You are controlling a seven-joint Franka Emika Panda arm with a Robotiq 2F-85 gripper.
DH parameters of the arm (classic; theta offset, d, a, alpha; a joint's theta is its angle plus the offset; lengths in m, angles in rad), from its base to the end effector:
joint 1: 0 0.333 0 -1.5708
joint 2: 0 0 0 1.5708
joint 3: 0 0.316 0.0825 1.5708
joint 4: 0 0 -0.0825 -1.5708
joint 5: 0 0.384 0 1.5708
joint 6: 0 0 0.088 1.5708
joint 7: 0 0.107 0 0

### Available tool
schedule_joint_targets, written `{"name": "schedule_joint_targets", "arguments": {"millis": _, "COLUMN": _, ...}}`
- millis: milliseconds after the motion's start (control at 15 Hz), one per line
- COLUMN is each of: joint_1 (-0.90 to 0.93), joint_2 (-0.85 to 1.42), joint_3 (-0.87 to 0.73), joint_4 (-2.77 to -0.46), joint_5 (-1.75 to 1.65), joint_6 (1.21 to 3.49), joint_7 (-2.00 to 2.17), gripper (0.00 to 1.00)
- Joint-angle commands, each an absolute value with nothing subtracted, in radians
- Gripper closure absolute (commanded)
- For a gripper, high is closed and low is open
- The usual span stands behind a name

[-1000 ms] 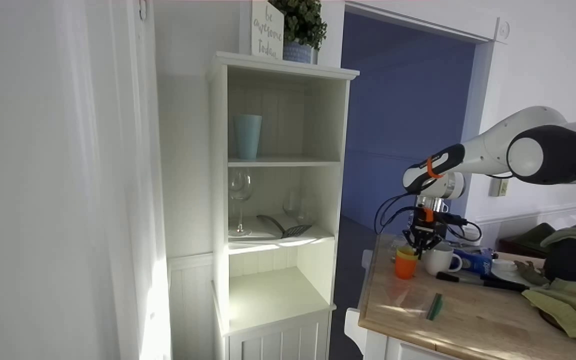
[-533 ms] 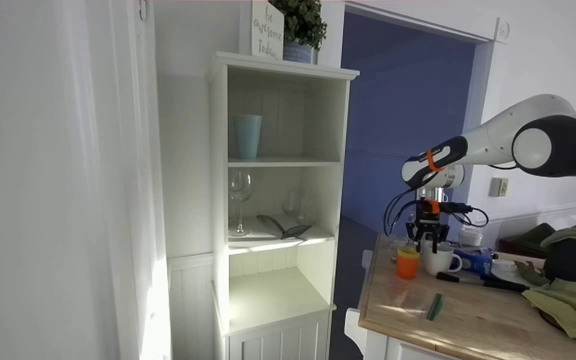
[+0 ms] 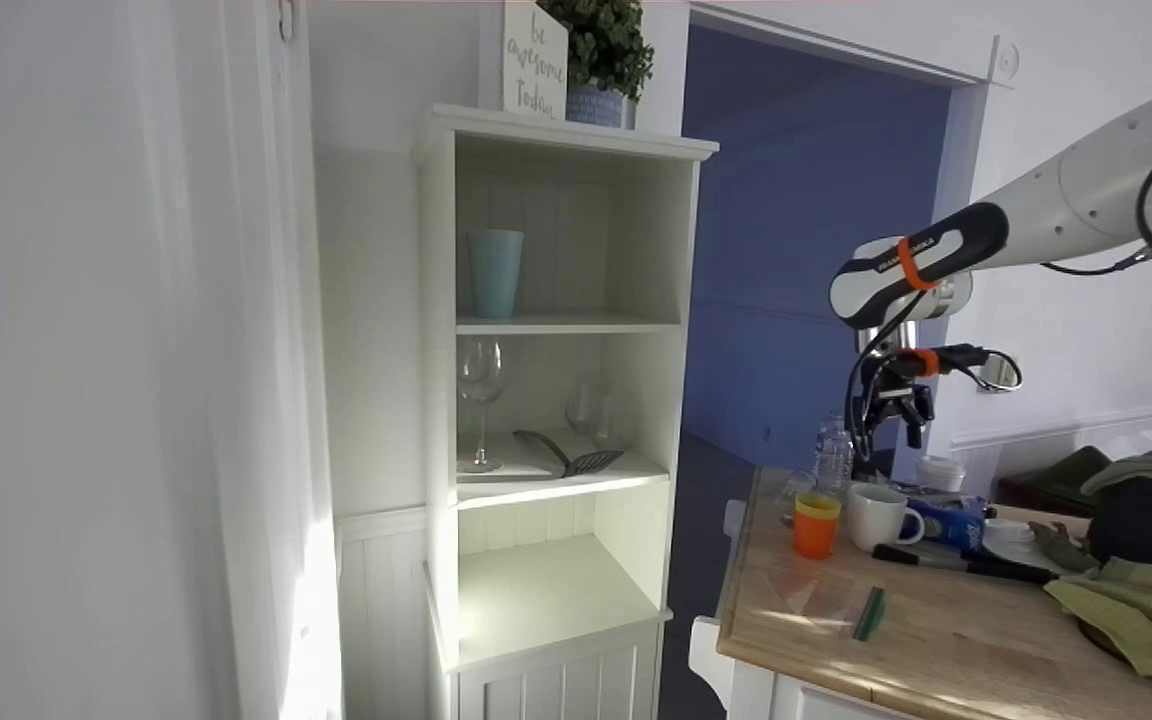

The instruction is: Put the orange and yellow cup upright and move them to the left

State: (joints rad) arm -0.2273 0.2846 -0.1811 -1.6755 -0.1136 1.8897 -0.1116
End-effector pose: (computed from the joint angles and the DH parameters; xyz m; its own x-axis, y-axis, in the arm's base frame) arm 0.5828 -0.2508 0.4343 0.9632 -0.2546 -0.0864 -0.2405 -0.9595 0.1465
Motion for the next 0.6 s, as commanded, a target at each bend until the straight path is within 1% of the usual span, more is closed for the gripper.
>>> {"name": "schedule_joint_targets", "arguments": {"millis": 0, "joint_1": -0.208, "joint_2": 0.070, "joint_3": -0.176, "joint_4": -1.914, "joint_5": -0.198, "joint_6": 1.981, "joint_7": -0.218, "gripper": 0.00}}
{"name": "schedule_joint_targets", "arguments": {"millis": 200, "joint_1": -0.215, "joint_2": -0.047, "joint_3": -0.181, "joint_4": -2.028, "joint_5": -0.201, "joint_6": 2.061, "joint_7": -0.325, "gripper": 0.00}}
{"name": "schedule_joint_targets", "arguments": {"millis": 267, "joint_1": -0.210, "joint_2": 0.066, "joint_3": -0.182, "joint_4": -1.899, "joint_5": -0.179, "joint_6": 1.989, "joint_7": -0.263, "gripper": 0.00}}
{"name": "schedule_joint_targets", "arguments": {"millis": 533, "joint_1": -0.208, "joint_2": -0.022, "joint_3": -0.188, "joint_4": -1.990, "joint_5": -0.180, "joint_6": 2.030, "joint_7": -0.312, "gripper": 0.00}}
